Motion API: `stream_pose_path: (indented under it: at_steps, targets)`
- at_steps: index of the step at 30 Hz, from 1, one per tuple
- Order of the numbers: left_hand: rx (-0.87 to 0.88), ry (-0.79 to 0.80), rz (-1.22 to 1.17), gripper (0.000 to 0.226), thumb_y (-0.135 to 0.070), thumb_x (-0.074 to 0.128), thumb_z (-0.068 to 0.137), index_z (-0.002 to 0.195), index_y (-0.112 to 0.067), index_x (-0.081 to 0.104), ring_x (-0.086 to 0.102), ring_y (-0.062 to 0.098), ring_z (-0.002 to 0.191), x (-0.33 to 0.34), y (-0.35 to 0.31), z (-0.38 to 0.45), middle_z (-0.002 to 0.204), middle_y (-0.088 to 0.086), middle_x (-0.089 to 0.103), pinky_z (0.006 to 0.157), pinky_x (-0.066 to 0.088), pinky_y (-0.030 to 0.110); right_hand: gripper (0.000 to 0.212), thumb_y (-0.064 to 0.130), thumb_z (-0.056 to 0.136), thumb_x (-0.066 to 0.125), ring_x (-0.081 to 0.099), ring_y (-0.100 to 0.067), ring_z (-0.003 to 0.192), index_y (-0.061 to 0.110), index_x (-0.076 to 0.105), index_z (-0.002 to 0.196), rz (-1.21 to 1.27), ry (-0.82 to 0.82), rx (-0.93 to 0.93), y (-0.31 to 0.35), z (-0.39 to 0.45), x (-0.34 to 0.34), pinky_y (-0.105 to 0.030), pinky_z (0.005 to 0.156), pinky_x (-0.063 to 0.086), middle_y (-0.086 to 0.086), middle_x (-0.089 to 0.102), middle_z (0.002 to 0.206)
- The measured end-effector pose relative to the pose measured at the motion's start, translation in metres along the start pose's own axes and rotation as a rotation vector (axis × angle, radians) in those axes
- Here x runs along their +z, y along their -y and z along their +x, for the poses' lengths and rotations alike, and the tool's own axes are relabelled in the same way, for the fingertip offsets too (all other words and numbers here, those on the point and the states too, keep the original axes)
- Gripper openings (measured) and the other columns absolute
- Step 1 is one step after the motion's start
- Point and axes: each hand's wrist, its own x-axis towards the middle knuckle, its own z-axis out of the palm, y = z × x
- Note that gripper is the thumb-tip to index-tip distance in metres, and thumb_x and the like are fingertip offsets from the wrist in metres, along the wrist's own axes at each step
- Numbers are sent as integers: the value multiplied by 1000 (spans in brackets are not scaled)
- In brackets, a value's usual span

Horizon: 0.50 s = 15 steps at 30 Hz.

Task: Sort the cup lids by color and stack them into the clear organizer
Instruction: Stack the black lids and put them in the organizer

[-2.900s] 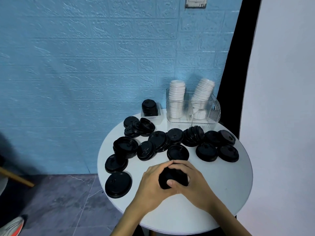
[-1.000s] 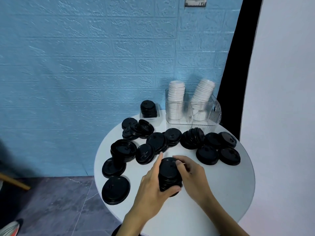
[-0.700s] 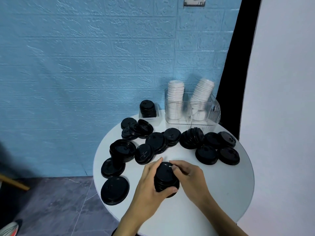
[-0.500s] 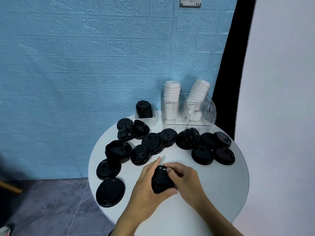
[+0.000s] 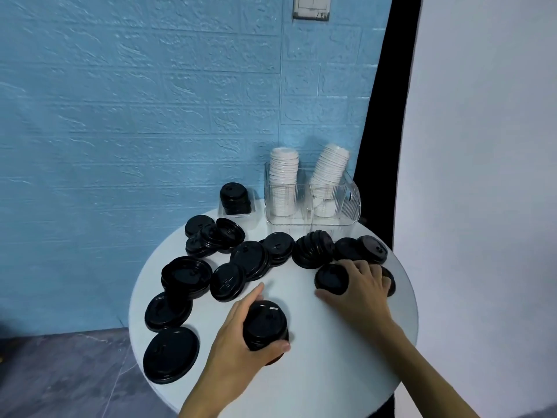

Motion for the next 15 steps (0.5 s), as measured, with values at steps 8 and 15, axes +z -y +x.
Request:
stream_pose_path:
  at_steps: [8,15]
  targets:
    - [-35,43,-76,119,-28,92,64,146,-66,15,59,1,121,-2,2,-1,134,-27,55,90,55,22,54,36,70,87,55,0,113,37,61,118,653,231,-364,67,-60,-19,-14,95,46,18,54,121]
    - [25,53,-42,124,-27,93,60,149,-62,13,56,6,128,-4,3,-1,139,-28,47,94,58,40,51,20,82,80,45,4,135,31,66,130,883,579,-333,78,-73,8,-31,114,43,29,50,137]
